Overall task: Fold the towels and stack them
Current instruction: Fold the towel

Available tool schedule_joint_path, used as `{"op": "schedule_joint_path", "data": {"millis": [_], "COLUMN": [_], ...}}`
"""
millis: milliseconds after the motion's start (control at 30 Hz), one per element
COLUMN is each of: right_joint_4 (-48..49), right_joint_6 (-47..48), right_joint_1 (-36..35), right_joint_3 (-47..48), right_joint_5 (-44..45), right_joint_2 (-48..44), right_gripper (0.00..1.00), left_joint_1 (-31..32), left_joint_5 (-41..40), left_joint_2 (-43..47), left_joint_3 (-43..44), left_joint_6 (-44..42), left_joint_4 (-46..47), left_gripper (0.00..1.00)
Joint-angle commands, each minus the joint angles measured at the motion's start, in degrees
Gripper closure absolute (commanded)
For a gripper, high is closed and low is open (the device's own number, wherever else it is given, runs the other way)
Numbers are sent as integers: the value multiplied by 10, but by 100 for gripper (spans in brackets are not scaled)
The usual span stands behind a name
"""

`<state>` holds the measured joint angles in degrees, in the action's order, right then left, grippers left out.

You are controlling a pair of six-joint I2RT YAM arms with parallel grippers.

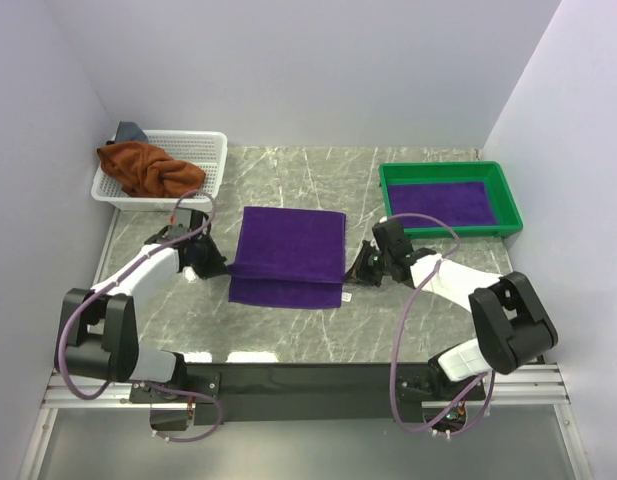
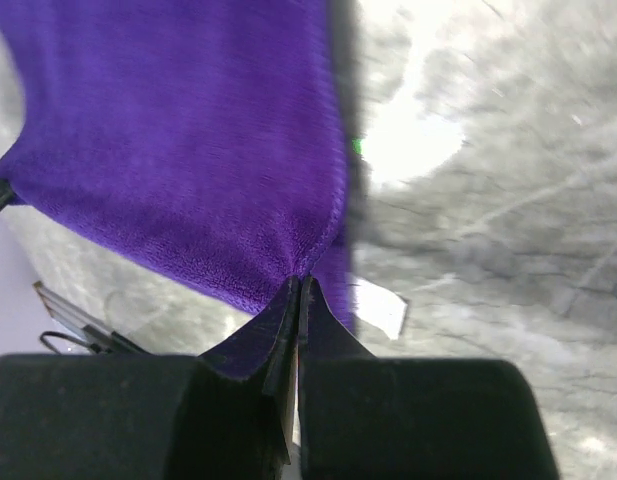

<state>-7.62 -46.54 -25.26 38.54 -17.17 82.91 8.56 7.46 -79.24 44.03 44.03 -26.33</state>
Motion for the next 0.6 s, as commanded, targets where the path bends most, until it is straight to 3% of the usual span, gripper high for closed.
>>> {"op": "schedule_joint_path", "data": {"millis": [0, 333, 567], "right_joint_4": [-47, -66, -25], "right_joint_6": [17, -6, -23], "right_joint_1": [-1, -47, -52], "right_joint_3": [33, 6, -57], "right_joint_5": [21, 16, 24], "right_joint_2": [-38, -81, -62], "right_gripper": [100, 100, 100], "left_joint_1": [-3, -3, 1], "left_joint_5": [-35, -13, 0], "left_joint_2": [36, 85, 51], "left_joint_3": [45, -10, -67], "left_joint_6": [-20, -16, -10], "left_joint_4": [-38, -58, -15], "left_gripper": [99, 99, 99]}}
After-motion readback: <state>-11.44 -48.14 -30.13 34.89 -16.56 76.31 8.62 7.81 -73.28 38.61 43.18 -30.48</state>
